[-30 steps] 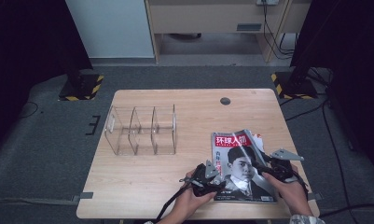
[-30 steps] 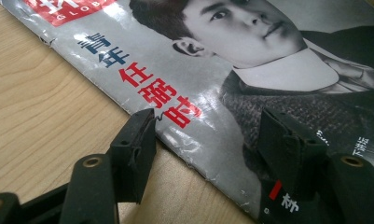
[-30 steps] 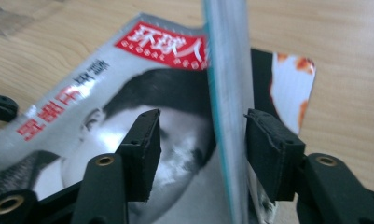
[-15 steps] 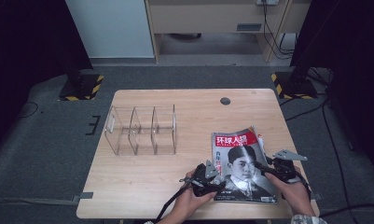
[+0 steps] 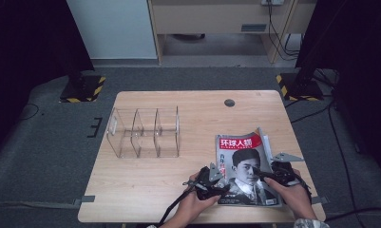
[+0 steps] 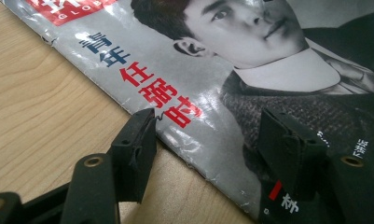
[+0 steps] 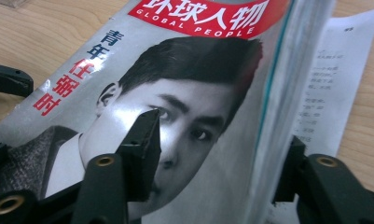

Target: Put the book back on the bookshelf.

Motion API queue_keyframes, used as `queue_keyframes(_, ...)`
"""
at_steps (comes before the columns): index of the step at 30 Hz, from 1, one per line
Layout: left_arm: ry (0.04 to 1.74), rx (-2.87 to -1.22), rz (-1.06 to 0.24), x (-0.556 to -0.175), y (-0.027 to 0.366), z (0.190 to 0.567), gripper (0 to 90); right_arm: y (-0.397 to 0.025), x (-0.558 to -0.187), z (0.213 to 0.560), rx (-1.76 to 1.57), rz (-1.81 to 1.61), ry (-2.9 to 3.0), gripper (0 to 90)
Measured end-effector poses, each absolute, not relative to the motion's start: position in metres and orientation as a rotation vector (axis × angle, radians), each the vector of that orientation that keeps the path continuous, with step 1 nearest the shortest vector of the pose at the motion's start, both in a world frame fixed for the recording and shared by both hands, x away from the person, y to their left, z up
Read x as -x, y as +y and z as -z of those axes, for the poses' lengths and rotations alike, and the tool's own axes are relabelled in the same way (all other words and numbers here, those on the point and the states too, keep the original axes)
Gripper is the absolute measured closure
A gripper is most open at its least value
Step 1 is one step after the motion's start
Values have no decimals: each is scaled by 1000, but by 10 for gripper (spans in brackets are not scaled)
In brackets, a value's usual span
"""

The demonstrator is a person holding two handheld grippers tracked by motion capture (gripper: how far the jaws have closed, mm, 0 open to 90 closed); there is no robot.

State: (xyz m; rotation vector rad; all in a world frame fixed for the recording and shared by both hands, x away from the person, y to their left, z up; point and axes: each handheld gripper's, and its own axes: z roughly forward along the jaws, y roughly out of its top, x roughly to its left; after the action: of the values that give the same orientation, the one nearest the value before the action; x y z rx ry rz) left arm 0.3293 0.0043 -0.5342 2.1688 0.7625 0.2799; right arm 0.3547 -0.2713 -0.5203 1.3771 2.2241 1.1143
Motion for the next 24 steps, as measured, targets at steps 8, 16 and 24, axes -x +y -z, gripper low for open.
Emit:
queue_keyframes(8, 761, -2169, -280, -329, 4, 534, 367, -273, -365, 524, -1392, -1103, 2230, 433)
queue_keyframes(16, 761, -2169, -283, -329, 4, 534, 368, -272, -361, 522, -1341, -1157, 2250, 642)
queue_keyframes(24, 761, -2169, -281, -329, 4, 534, 368, -267, -366, 526, -1365, -1044, 2288, 532)
